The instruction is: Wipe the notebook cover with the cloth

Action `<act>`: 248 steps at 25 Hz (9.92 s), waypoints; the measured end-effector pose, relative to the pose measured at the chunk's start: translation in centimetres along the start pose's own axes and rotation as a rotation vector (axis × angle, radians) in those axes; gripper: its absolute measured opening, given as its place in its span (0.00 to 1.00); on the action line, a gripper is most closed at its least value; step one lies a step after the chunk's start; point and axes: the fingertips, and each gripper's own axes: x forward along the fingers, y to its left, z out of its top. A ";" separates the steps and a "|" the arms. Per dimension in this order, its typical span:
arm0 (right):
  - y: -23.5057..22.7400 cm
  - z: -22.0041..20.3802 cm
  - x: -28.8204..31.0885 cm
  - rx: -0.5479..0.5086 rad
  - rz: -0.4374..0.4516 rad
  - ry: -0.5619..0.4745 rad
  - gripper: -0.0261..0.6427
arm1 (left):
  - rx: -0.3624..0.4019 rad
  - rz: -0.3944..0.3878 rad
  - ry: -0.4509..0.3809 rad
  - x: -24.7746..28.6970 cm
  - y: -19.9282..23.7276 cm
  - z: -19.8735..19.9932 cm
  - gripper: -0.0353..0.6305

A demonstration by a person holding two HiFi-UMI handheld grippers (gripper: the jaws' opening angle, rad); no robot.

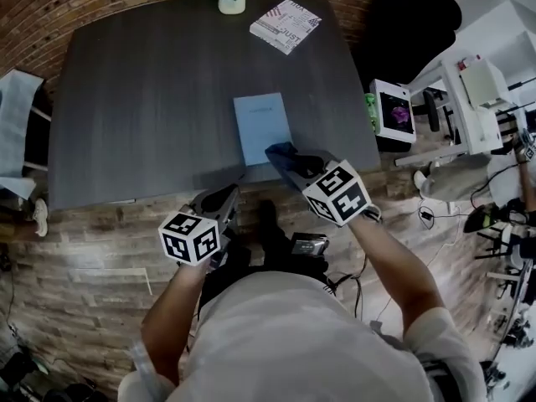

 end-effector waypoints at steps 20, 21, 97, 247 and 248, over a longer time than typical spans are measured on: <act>-6.4 1.3 10.9 -0.374 0.082 0.200 0.16 | -0.113 0.139 0.070 7.1 4.5 -2.3 0.07; -6.7 1.4 11.3 -0.388 0.081 0.207 0.16 | -0.118 0.144 0.078 7.3 4.7 -2.5 0.07; -2.3 -1.1 18.6 -0.944 0.022 0.372 0.16 | -0.188 0.144 0.146 7.7 4.9 -7.2 0.07; -4.4 -7.0 13.8 -0.767 -0.048 0.434 0.16 | -0.090 0.068 0.159 7.7 1.3 -4.6 0.07; -4.3 -7.1 13.7 -0.766 -0.047 0.435 0.16 | -0.090 0.067 0.159 7.7 1.2 -4.6 0.07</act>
